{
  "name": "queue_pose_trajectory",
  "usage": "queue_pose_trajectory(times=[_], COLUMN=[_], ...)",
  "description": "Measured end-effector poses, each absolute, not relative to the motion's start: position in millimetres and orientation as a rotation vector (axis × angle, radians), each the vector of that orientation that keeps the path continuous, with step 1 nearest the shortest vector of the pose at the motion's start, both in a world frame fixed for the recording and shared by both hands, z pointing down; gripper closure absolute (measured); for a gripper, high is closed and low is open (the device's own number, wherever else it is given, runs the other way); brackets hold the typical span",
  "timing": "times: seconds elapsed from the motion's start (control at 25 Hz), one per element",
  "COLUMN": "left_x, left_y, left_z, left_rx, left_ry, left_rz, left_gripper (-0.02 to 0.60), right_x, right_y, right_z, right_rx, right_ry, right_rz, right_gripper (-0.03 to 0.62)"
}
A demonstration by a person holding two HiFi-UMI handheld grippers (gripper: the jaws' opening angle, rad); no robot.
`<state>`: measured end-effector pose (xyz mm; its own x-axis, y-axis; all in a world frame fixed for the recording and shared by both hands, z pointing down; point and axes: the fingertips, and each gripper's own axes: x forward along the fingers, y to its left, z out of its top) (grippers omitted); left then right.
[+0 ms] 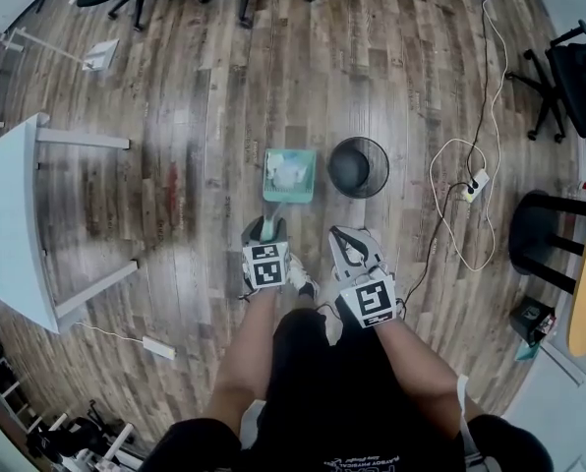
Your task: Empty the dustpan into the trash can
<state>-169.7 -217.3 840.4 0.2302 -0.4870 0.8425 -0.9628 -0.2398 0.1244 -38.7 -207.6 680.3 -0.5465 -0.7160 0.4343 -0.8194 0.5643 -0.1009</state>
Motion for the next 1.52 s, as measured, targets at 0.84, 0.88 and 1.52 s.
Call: queue_pose_trajectory(times=[0.84,0.88,1.52], left_x=[-186.3,-188.0,-223.2], left_y=[-189.3,-186.4,-127.4], left_z=[824.2,820.3,727.8], left_rx=[1.856,1.870,2.079], left_ry=[-1.384,-1.385,-1.385], left_rz=[0.939,0.945,0.909], left_gripper=[0.477,0.477,0.477], right_x=[-38.8,-40.0,-0.7], right_y=[-198.9,-197.4,-133.5], right_z=[673.0,671.4,618.1], right_rx=[1.265,1.272,1.530], right_ry=[-2.455,-2.449,-2.304], right_rz=[0.408,0.399,0.298], right_gripper=[0.571,0.571,0.571])
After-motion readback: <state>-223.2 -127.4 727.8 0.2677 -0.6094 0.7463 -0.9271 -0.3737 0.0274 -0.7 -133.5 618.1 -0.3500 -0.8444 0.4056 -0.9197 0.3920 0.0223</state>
